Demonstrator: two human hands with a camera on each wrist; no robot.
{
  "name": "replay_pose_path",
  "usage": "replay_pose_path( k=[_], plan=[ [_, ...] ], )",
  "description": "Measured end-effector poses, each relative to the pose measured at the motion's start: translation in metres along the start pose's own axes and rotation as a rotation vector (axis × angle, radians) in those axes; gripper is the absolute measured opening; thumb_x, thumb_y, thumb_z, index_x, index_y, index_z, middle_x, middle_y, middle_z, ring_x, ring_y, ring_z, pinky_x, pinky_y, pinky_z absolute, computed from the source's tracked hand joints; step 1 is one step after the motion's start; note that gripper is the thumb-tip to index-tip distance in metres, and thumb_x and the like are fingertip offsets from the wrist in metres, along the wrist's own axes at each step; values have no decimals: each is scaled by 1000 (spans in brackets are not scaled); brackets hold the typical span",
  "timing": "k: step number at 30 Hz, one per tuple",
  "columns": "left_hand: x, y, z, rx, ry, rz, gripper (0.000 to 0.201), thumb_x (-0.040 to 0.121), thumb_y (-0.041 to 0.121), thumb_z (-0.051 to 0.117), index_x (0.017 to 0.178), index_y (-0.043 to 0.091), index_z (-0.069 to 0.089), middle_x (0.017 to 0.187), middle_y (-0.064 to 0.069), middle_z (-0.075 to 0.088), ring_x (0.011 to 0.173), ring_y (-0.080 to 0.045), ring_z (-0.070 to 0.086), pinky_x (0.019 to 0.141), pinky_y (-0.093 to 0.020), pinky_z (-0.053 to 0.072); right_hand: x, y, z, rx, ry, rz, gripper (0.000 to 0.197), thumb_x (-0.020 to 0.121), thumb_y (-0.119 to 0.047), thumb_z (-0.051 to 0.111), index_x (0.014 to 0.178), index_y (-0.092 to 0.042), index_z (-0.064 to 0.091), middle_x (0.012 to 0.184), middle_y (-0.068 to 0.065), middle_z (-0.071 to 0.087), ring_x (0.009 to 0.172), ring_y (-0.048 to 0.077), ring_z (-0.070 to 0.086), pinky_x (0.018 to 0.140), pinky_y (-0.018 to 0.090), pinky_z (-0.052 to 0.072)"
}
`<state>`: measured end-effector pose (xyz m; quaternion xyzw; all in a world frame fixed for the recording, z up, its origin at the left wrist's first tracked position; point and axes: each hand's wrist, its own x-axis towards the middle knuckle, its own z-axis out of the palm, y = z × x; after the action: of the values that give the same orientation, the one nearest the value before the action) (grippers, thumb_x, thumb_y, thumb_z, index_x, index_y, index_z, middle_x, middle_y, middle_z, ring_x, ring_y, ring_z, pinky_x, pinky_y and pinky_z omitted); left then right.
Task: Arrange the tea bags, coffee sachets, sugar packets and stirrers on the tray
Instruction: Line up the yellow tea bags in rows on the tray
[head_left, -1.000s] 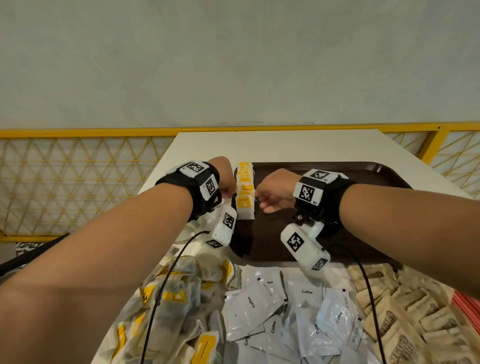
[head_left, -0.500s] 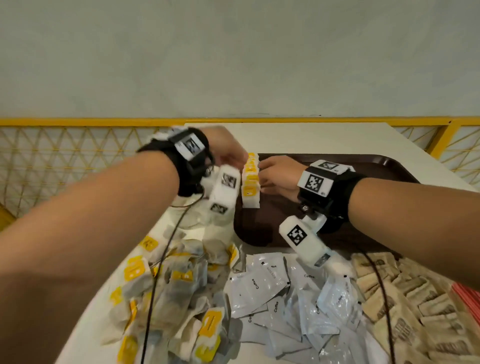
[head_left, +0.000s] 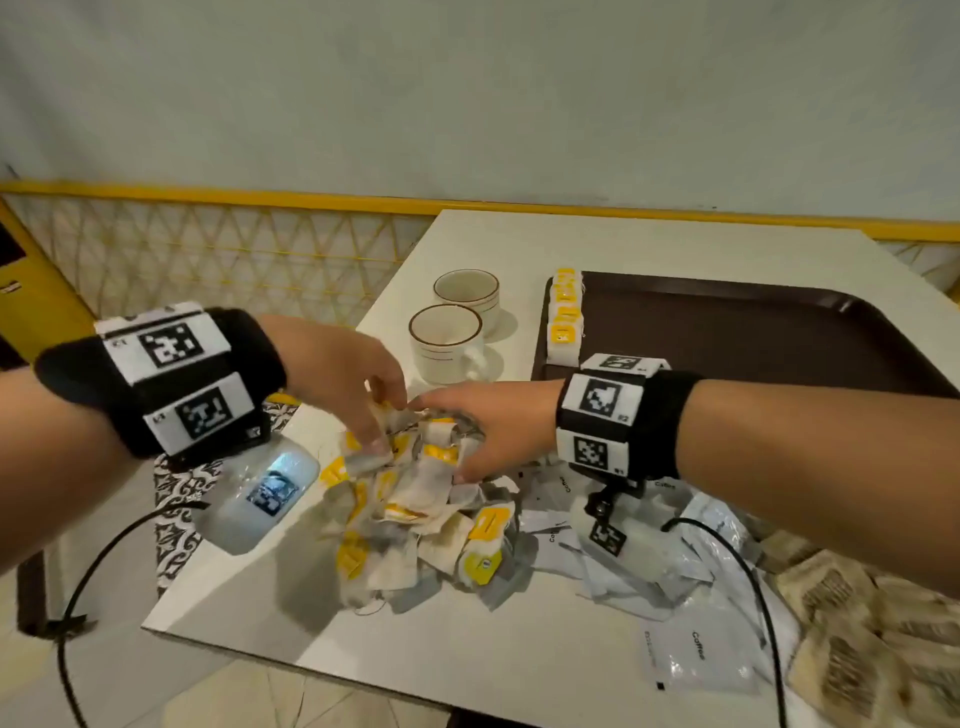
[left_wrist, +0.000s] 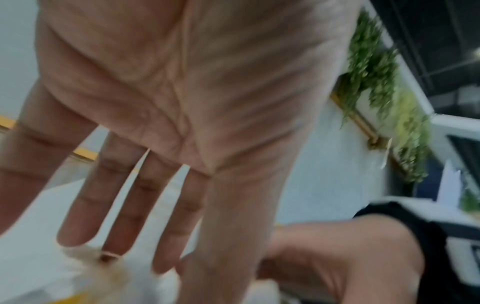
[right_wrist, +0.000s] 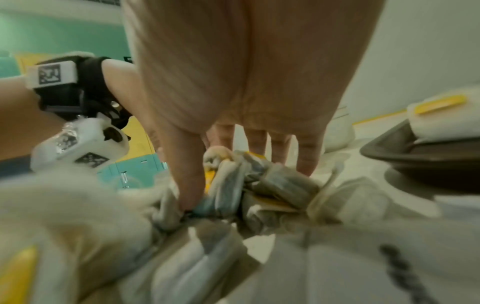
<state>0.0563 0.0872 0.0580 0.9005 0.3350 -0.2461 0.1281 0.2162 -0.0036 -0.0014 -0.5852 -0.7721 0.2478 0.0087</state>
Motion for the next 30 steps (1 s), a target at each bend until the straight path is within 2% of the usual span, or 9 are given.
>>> replay_pose_path(
  k=[4, 7, 10, 13, 17, 21, 23, 26, 30],
  plan=[
    [2, -13, 25, -85, -63, -6, 65, 72, 38, 80, 128, 41, 48, 123, 15, 44, 104, -9, 53, 84, -25, 48, 12, -3, 9, -98, 86, -47, 40, 84, -17, 68, 122, -11, 56, 117, 11, 58, 103, 24, 54, 84, 31, 45],
    [7, -12, 33, -150, -15, 9, 53, 75, 27, 79, 120, 36, 53, 109, 14, 44, 73, -7, 57, 62, -21, 52, 13, -1, 8, -147, 127, -15, 36, 84, -14, 67, 117, -10, 54, 115, 12, 52, 101, 26, 52, 78, 29, 41],
    [10, -16, 31, -241, 69, 12, 37, 75, 23, 80, 104, 32, 59, 110, 6, 49, 75, -17, 63, 61, -23, 55, 6, 0, 2, -73, 240, -19, 36, 82, -11, 68, 114, -7, 53, 113, 10, 54, 94, 21, 49, 74, 27, 36],
    [8, -16, 29, -272, 160, 16, 33, 78, 22, 77, 102, 30, 56, 102, 6, 51, 66, -16, 64, 57, -21, 51, -7, 6, -10, 73, 370, 13, 33, 82, -13, 67, 111, -10, 52, 110, 5, 57, 93, 22, 57, 77, 29, 42],
    [3, -14, 23, -350, 214, 43, 29, 83, 20, 71, 104, 33, 55, 91, 0, 62, 61, -7, 62, 53, -19, 49, -24, 17, -26, 527, 495, 152, 33, 85, -11, 66, 115, -21, 55, 111, 5, 61, 76, 14, 61, 77, 32, 54],
    [-10, -5, 4, -259, 343, -18, 34, 81, 21, 73, 105, 34, 53, 77, 0, 67, 60, -11, 65, 54, -24, 53, -45, 24, -38, 1267, 509, 224, 15, 91, -6, 58, 100, -17, 56, 90, 6, 61, 84, 20, 62, 78, 39, 55],
    [-16, 4, -7, -184, 386, -46, 30, 80, 20, 74, 103, 30, 57, 73, 3, 67, 58, -10, 66, 53, -23, 51, -61, 28, -43, 1526, 532, 161, 15, 93, -2, 52, 104, -11, 55, 103, 13, 64, 94, 27, 65, 81, 45, 56],
    [-22, 18, -16, -188, 355, -38, 21, 80, 19, 74, 98, 25, 63, 74, 2, 67, 54, -8, 67, 48, -17, 47, -85, 35, -45, 1837, 606, 81, 48, 78, 4, 57, 124, -4, 48, 135, 26, 50, 117, 39, 57, 80, 56, 54],
    [-22, 42, -29, -324, 350, 60, 21, 81, 17, 74, 98, 23, 64, 80, -3, 68, 58, -11, 70, 50, -20, 51, -113, 50, -32, 2010, 658, 90, 74, 65, 3, 66, 136, 1, 44, 126, 27, 58, 105, 40, 64, 79, 55, 54]
  ],
)
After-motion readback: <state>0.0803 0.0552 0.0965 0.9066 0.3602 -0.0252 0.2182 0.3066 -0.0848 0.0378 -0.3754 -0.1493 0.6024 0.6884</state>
